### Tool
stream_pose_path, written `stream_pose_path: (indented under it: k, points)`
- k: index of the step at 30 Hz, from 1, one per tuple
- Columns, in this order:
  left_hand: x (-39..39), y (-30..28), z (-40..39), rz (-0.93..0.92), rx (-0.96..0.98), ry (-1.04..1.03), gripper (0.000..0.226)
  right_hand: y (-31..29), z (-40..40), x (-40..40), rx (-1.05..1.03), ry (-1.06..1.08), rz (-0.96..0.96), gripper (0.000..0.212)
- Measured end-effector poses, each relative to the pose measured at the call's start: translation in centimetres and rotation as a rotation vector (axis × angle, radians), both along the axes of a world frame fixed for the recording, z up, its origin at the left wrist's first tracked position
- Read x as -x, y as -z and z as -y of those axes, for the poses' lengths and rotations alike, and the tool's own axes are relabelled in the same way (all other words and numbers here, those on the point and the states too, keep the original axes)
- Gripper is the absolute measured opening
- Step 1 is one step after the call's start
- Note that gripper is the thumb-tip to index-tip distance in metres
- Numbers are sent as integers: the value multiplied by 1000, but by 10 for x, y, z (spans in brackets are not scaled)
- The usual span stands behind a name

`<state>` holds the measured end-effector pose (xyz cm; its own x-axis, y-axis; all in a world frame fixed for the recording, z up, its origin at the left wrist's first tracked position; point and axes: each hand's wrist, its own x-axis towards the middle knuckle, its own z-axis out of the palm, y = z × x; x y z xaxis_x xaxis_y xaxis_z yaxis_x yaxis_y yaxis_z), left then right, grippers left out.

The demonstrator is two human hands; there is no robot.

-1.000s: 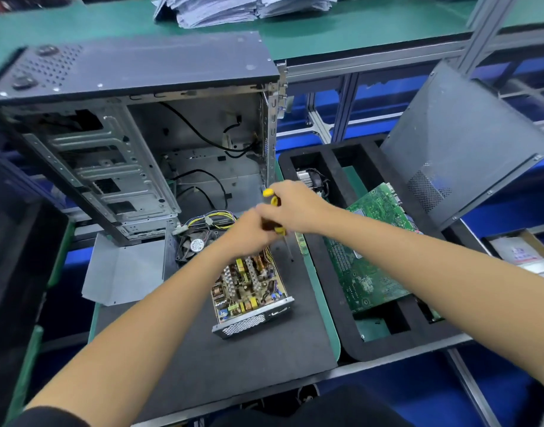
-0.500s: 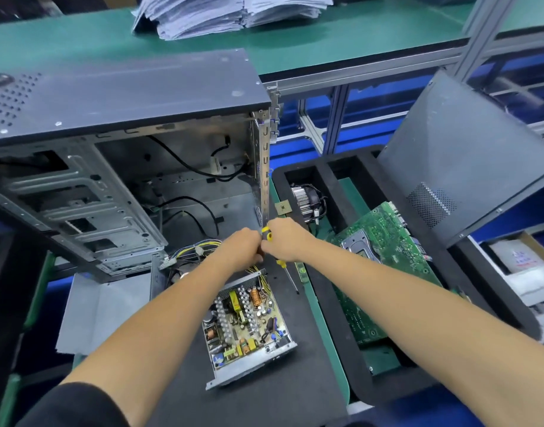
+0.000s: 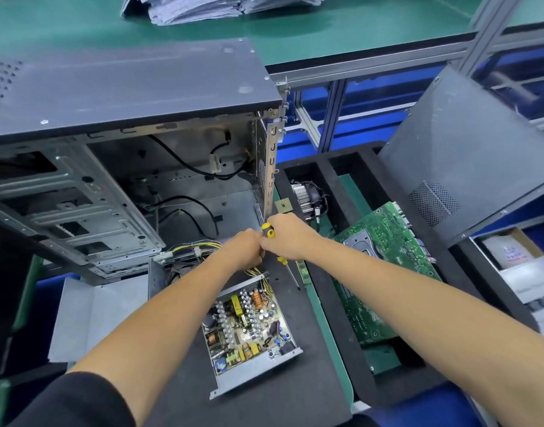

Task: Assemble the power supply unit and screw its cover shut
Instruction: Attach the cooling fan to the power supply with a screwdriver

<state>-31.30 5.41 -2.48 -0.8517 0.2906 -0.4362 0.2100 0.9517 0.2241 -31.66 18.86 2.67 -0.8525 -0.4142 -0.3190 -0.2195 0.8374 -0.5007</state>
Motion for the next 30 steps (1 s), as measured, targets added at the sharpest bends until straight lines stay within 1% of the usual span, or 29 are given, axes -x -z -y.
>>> stream_pose_path:
  k: [4, 6, 7, 8, 10, 11, 14, 16, 17, 18, 19, 21, 22, 24, 26, 30]
  points:
    - [-9, -14, 3, -43, -117, -73, 31, -14, 2, -7, 37, -16, -31, 29]
    - [-17, -26, 7, -109, -187, -89, 33, -24, 8, -15, 62, -59, -105, 28]
    - [-22, -31, 10, -135, -257, -105, 34, -30, 12, -21, 75, -86, -153, 28]
    - [-28, -36, 13, -161, -344, -121, 30, -37, 16, -26, 97, -109, -198, 28]
    - [-39, -45, 21, -192, -488, -166, 8, -51, 27, -34, 141, -155, -268, 25]
    - [-44, -49, 25, -211, -510, -199, 5, -57, 33, -37, 148, -182, -294, 22]
    - [-59, -58, 39, -224, -501, -300, 12, -68, 49, -46, 178, -207, -337, 17]
    - [-72, -62, 52, -249, -531, -362, 6, -72, 58, -54, 230, -209, -368, 20]
    - [-80, -63, 59, -269, -577, -413, 11, -75, 62, -58, 271, -211, -380, 23]
    - [-89, -64, 66, -290, -629, -478, 27, -77, 65, -63, 324, -209, -389, 26]
    - [-100, -67, 74, -319, -672, -531, 38, -81, 70, -67, 384, -207, -393, 28]
    - [-117, -69, 81, -351, -744, -580, 45, -86, 76, -71, 471, -186, -402, 25]
    - [-126, -70, 84, -362, -760, -595, 42, -88, 80, -73, 508, -185, -412, 24]
    - [-139, -68, 89, -358, -760, -630, 24, -90, 89, -79, 578, -175, -423, 25]
    - [-148, -63, 95, -358, -768, -663, 13, -90, 97, -84, 623, -159, -423, 25]
    - [-164, -55, 98, -321, -820, -713, 10, -88, 106, -89, 645, -135, -388, 24]
